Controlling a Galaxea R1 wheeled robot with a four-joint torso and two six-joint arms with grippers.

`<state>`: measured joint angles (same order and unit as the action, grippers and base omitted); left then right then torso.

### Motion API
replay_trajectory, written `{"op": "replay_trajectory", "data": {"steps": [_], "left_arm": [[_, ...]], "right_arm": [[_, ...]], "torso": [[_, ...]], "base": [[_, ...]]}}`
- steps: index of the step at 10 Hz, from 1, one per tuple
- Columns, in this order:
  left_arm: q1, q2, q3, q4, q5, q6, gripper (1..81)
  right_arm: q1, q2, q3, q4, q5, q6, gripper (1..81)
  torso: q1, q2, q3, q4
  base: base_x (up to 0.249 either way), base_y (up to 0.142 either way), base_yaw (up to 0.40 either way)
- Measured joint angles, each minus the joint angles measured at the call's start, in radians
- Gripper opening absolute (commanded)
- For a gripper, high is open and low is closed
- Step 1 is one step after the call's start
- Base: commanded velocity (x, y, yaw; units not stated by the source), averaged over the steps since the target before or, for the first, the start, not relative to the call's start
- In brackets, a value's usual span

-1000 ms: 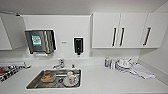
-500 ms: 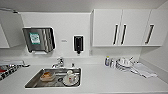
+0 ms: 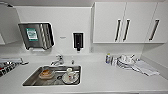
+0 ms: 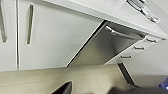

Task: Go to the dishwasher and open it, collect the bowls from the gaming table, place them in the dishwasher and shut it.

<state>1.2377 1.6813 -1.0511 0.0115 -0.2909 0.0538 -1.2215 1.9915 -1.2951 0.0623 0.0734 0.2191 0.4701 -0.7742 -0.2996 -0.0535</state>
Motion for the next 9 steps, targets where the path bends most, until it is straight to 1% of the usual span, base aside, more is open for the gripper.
{"op": "replay_trajectory", "data": {"steps": [1, 2, 3, 4, 5, 6, 7, 8, 9], "left_arm": [[-0.069, -0.007, 0.012, 0.0, 0.03, -0.007, 81.1], [-0.14, -0.011, 0.03, 0.0, 0.07, -0.025, 81.1], [-0.203, -0.013, 0.048, 0.001, 0.123, -0.031, 81.1], [-0.254, -0.02, 0.064, 0.004, 0.185, -0.036, 81.1], [-0.296, -0.027, 0.086, 0.009, 0.258, -0.052, 81.1], [-0.318, -0.029, 0.112, 0.011, 0.328, -0.056, 81.1], [-0.326, -0.019, 0.126, 0.012, 0.352, -0.059, 81.1], [-0.328, -0.013, 0.127, 0.012, 0.357, -0.059, 81.1], [-0.328, -0.014, 0.127, 0.013, 0.36, -0.06, 81.1]], "right_arm": [[0.004, 0.004, 0.004, 0.0, 0.001, 0.0, 81.1], [0.007, 0.006, 0.004, 0.001, -0.002, 0.002, 81.1], [0.009, 0.006, 0.003, 0.001, -0.003, 0.004, 81.1], [0.01, 0.007, 0.001, 0.002, -0.004, 0.014, 81.1], [0.02, 0.006, -0.009, 0.005, -0.007, 0.036, 81.1], [0.029, 0.006, -0.016, 0.006, -0.005, 0.045, 81.1], [0.031, 0.006, -0.017, 0.006, -0.005, 0.046, 81.1], [0.039, 0.006, -0.017, 0.008, -0.004, 0.07, 81.1], [0.047, 0.006, -0.017, 0.008, -0.003, 0.079, 81.1]], "torso": [[0.024, -0.038, -0.001, 0.0], [0.047, -0.075, -0.001, 0.0], [0.071, -0.113, -0.001, 0.0], [0.087, -0.141, -0.005, 0.0], [0.104, -0.169, -0.022, 0.0], [0.123, -0.199, -0.05, 0.0], [0.145, -0.233, -0.082, 0.0], [0.169, -0.271, -0.118, 0.0], [0.193, -0.307, -0.153, 0.0]], "base": [[0.0, 0.0, 0.0], [0.0, 0.0, 0.0], [0.0, 0.0, 0.0], [0.0, 0.0, 0.0], [0.0, 0.0, 0.0], [0.0, 0.0, 0.0], [0.0, 0.0, 0.0], [0.0, 0.0, 0.0], [0.0, 0.0, 0.0]]}}
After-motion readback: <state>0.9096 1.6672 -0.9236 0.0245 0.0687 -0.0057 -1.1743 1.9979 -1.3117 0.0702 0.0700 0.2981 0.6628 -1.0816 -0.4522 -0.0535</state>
